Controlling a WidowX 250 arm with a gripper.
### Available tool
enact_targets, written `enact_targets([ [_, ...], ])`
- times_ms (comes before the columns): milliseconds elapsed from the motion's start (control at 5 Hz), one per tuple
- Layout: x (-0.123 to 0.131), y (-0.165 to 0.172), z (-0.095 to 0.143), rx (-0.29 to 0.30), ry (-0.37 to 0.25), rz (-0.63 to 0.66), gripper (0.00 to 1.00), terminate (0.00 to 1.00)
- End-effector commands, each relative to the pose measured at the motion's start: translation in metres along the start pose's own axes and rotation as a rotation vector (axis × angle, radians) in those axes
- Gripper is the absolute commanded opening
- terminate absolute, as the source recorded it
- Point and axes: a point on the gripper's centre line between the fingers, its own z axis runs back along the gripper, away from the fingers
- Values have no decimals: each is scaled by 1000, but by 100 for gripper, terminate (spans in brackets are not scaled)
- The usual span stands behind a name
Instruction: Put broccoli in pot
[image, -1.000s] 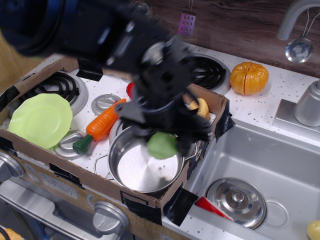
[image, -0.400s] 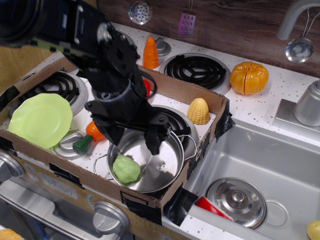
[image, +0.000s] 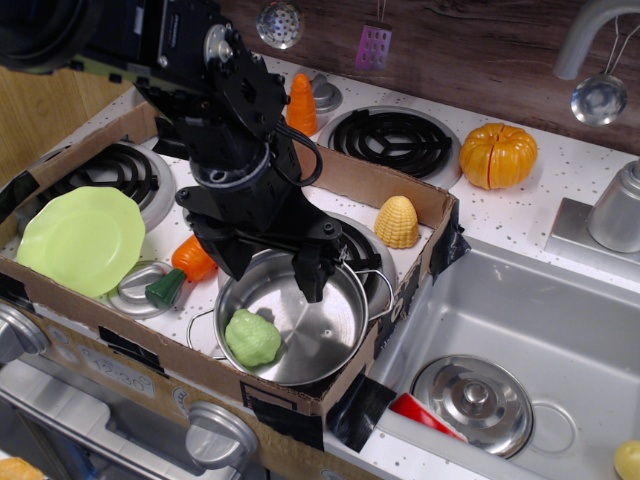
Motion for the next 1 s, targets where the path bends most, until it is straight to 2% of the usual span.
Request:
enact_targets([
  [0, 15, -3, 14, -6, -50, -9, 100, 0],
  [600, 15, -3, 14, -6, -50, -9, 100, 0],
  [800, 15, -3, 14, -6, -50, -9, 100, 100],
])
